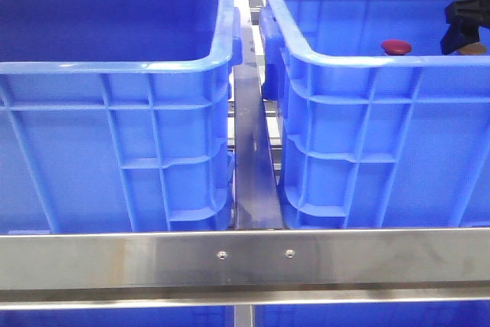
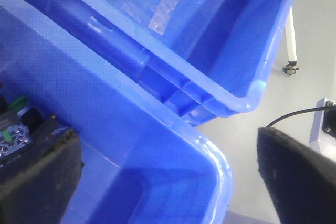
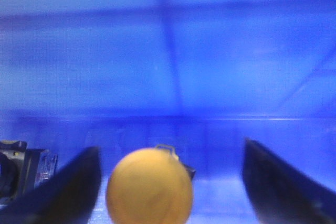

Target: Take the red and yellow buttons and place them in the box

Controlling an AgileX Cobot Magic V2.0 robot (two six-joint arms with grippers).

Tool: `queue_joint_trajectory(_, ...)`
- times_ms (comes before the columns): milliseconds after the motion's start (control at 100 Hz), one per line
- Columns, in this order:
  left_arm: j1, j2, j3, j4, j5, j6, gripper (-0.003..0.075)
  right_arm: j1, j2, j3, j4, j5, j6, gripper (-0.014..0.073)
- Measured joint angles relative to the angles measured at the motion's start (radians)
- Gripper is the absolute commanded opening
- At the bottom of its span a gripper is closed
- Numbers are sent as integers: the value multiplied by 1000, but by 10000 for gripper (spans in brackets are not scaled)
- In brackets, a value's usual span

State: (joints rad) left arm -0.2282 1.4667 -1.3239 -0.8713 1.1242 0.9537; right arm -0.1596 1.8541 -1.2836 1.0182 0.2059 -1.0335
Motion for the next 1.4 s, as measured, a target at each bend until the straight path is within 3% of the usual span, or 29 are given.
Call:
queue_joint_trajectory(140, 0, 0, 0, 0, -7, -9, 624, 0, -37, 0, 0, 30, 0, 570)
queue_joint_trajectory(280, 0, -11, 0, 20, -66, -57, 501, 3, -122, 32, 0, 51, 0, 374)
queue_joint_trajectory(400, 0, -49, 0, 119, -165, -177, 299, 6, -215, 103, 0, 57, 0, 107)
queue_joint_trajectory(480, 0, -77, 2, 196, -220, -273, 90, 6, -287, 161, 0, 62, 0, -77)
queue_joint_trajectory(530, 0, -93, 13, 232, -244, -316, -22, 6, -330, 194, 6, 66, 0, -60)
queue_joint_trajectory(950, 2, -321, 253, 440, -459, -540, -20, 12, -689, 398, 41, 80, 0, -60)
queue_joint_trajectory(1400, 2, -661, 561, 595, -650, -617, -20, 12, -1071, 643, 47, 50, 0, -60)
